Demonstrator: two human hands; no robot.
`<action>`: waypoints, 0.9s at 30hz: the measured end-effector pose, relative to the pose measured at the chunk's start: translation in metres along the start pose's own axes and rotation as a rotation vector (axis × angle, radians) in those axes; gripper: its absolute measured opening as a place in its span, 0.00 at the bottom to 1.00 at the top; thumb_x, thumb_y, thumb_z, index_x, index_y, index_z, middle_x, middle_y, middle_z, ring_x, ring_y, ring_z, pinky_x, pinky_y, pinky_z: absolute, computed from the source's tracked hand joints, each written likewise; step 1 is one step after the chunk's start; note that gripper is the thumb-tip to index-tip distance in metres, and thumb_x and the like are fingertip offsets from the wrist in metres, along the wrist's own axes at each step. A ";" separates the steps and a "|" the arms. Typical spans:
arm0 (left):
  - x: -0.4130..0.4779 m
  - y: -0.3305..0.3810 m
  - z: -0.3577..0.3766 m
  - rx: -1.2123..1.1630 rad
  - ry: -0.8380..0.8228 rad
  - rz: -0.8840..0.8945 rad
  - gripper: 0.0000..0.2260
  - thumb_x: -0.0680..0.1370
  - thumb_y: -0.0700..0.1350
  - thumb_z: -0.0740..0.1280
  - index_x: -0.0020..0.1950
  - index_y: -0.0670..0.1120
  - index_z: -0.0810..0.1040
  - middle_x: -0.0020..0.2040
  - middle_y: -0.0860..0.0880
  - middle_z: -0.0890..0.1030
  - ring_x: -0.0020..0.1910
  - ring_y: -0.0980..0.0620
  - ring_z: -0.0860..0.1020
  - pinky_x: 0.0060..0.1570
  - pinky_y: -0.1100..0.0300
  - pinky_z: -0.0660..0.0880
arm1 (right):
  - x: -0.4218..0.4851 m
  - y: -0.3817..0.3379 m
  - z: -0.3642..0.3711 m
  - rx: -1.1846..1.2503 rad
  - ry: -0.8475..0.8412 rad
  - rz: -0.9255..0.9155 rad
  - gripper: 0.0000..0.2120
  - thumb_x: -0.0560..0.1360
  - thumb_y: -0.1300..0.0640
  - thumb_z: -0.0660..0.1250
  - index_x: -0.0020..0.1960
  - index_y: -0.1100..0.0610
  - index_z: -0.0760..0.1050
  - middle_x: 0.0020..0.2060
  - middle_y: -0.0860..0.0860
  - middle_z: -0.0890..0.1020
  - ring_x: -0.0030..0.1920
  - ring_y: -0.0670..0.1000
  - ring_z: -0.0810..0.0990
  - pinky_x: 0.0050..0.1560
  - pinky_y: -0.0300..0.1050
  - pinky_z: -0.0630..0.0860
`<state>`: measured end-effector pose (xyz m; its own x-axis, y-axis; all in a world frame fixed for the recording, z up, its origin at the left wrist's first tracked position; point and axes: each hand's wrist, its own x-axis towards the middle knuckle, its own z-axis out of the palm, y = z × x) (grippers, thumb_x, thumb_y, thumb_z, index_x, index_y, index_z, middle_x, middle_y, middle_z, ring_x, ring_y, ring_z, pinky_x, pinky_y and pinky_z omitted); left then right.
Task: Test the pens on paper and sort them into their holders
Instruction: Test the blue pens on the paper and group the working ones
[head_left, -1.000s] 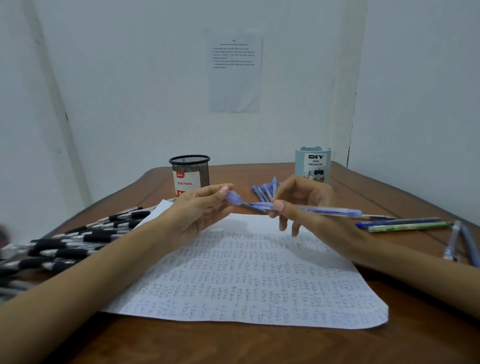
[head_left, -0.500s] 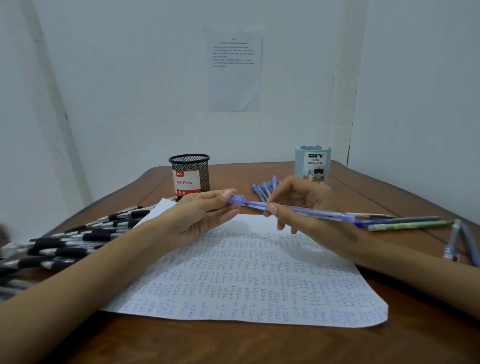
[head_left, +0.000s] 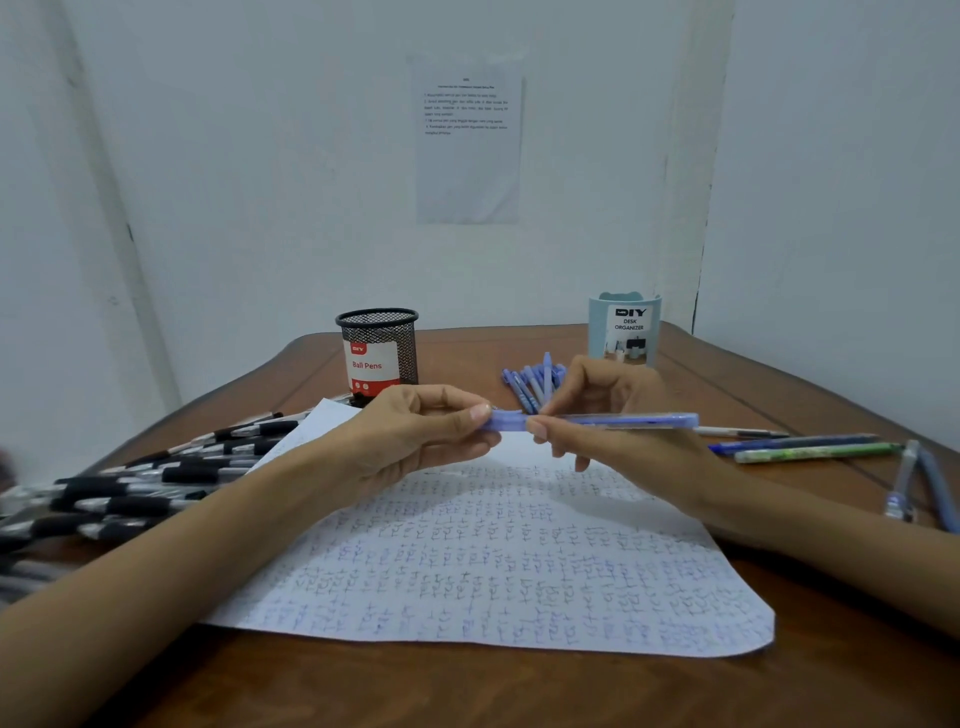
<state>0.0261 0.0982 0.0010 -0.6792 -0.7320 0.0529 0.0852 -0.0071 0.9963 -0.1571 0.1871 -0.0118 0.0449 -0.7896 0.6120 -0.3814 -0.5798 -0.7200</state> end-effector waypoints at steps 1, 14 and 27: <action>-0.001 0.000 0.000 0.014 0.007 0.002 0.04 0.64 0.38 0.69 0.33 0.43 0.84 0.36 0.43 0.83 0.34 0.53 0.83 0.36 0.67 0.79 | 0.000 0.000 0.000 0.015 -0.005 0.008 0.07 0.66 0.59 0.73 0.37 0.59 0.75 0.31 0.50 0.82 0.30 0.47 0.80 0.29 0.38 0.76; 0.001 0.000 -0.005 0.146 -0.119 -0.055 0.05 0.65 0.39 0.68 0.37 0.39 0.81 0.33 0.44 0.81 0.31 0.55 0.80 0.33 0.67 0.78 | 0.005 0.007 -0.002 -0.189 -0.162 -0.133 0.09 0.67 0.47 0.72 0.39 0.49 0.74 0.33 0.47 0.80 0.33 0.44 0.79 0.34 0.34 0.77; 0.001 0.007 -0.015 1.300 -0.344 -0.009 0.24 0.67 0.64 0.62 0.62 0.63 0.68 0.64 0.59 0.65 0.64 0.58 0.64 0.65 0.59 0.64 | 0.061 0.034 -0.047 -0.918 0.035 -0.409 0.06 0.75 0.61 0.64 0.48 0.60 0.80 0.40 0.52 0.81 0.38 0.50 0.78 0.33 0.36 0.66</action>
<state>0.0375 0.0872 0.0069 -0.8395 -0.5272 -0.1313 -0.5387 0.7763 0.3275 -0.2103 0.1290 0.0162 0.3106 -0.5496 0.7756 -0.9075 -0.4142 0.0700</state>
